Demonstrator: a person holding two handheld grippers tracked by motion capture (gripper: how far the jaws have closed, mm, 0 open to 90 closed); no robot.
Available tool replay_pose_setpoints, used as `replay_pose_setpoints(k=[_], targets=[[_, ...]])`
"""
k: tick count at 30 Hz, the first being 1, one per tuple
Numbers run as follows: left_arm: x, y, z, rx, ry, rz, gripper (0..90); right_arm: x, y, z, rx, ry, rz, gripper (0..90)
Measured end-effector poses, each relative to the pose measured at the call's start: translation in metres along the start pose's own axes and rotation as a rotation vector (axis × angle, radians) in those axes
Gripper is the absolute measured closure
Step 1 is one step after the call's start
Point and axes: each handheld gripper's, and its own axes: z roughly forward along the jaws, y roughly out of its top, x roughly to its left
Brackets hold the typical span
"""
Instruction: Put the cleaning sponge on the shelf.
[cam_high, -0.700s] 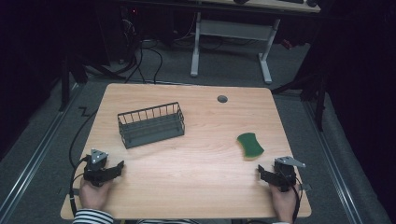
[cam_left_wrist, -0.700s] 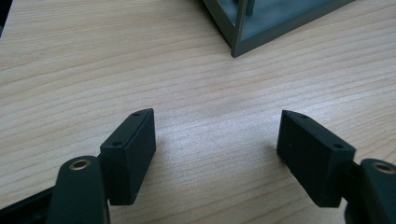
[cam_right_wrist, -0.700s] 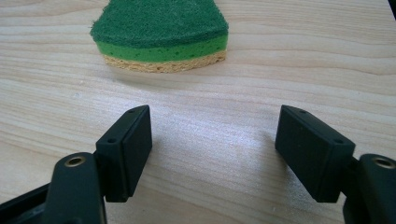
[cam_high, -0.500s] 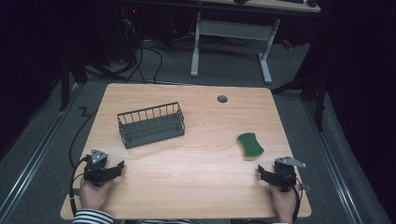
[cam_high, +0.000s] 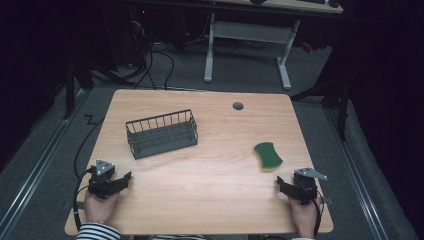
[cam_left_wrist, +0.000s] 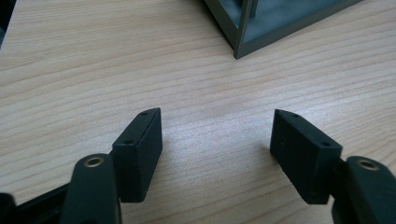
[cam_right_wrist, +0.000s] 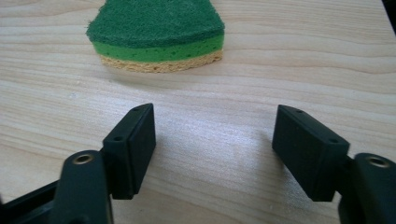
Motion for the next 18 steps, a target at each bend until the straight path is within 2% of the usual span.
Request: replay_pose_setpoints(k=[2,4,5,7,8,10,11,12,13,16,18], targets=[[0.0,0.0,0.0,-0.004,0.001,-0.007,36.1,0.0,0.0,-0.001,0.002,0.003,-0.006,31.8],[0.002,0.0,0.0,-0.01,-0.011,-0.023,37.4,0.001,0.0,0.0,0.001,0.038,-0.046,31.9],[0.003,0.001,-0.001,-0.009,-0.023,-0.038,37.5,0.001,0.001,0.0,0.009,0.046,-0.05,32.3],[0.003,0.002,-0.001,-0.007,-0.032,-0.044,37.5,0.001,0.002,0.0,0.012,0.047,-0.049,33.9],[0.003,0.004,-0.001,-0.007,-0.033,-0.041,37.6,0.001,0.002,-0.002,0.013,0.044,-0.041,43.4],[0.003,0.009,-0.004,-0.01,-0.033,-0.025,38.5,-0.002,0.003,-0.005,0.012,0.077,-0.008,51.8],[0.002,0.015,-0.007,-0.019,-0.03,-0.01,39.3,-0.005,0.005,-0.013,-0.038,0.113,0.041,53.7],[0.002,0.015,-0.007,-0.019,-0.03,-0.01,39.3,-0.005,0.005,-0.013,-0.038,0.113,0.041,53.7],[0.002,0.02,-0.008,-0.028,-0.03,-0.002,39.6,-0.001,0.013,-0.025,-0.095,0.137,0.039,54.1],[0.001,0.031,-0.009,-0.046,-0.036,0.011,40.3,0.006,0.022,-0.032,-0.12,0.175,0.022,54.3],[-0.001,0.039,-0.008,-0.055,-0.039,0.021,41.8,0.02,0.042,-0.037,-0.136,0.229,-0.023,54.3]])
